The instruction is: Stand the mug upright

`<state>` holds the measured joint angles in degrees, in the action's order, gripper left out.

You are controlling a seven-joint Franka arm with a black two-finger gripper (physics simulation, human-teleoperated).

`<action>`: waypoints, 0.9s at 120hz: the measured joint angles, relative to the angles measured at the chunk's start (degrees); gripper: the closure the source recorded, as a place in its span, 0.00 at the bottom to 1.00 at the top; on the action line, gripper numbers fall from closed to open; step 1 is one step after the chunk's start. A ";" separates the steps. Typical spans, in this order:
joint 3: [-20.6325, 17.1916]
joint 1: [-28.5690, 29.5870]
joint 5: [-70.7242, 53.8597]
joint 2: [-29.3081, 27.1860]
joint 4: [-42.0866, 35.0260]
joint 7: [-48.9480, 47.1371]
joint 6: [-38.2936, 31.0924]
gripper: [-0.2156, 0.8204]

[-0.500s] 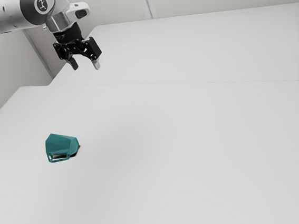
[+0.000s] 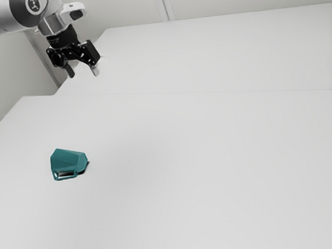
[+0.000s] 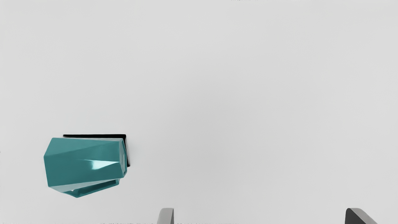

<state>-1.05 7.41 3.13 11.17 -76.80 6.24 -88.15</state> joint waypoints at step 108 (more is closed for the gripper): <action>16.97 24.70 41.32 24.76 2.12 34.78 10.63 0.21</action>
<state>15.92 32.11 44.45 35.93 -74.68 41.01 -77.52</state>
